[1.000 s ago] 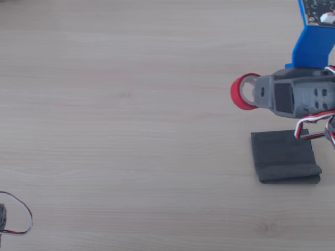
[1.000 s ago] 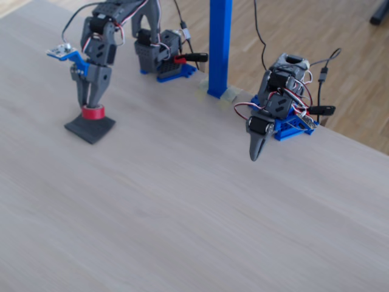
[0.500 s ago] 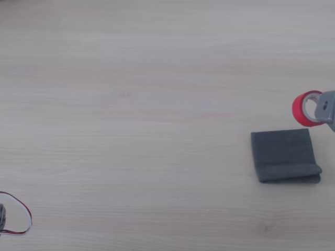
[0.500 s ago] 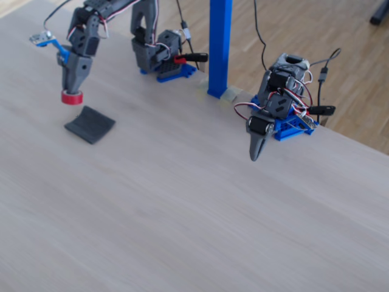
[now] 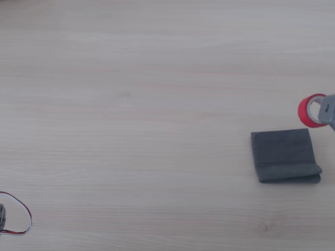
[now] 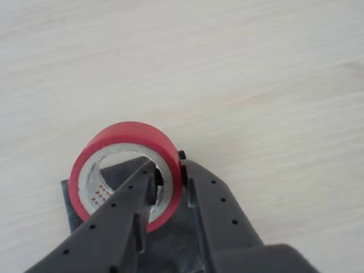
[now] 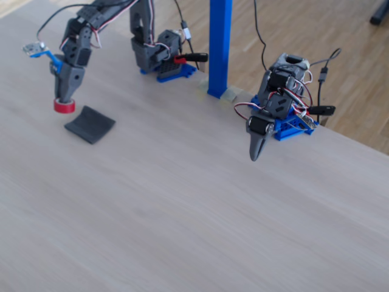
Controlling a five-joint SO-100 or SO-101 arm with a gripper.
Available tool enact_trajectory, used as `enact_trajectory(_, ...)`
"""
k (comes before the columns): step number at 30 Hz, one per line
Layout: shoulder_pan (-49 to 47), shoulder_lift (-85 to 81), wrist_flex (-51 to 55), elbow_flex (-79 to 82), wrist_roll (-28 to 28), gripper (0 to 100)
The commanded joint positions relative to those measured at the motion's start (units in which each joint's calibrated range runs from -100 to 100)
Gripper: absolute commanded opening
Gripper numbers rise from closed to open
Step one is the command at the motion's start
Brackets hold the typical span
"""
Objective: Grab the red tape and move it to the grey mat
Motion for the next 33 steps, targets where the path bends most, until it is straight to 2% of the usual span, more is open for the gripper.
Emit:
enact_trajectory(1,-0.07,2.05,-0.87,-0.74,0.25,2)
enact_trajectory(30,-0.79,5.29,-0.78,8.57,0.19,3)
enact_trajectory(33,-1.06,7.03,-0.78,8.48,-0.12,7)
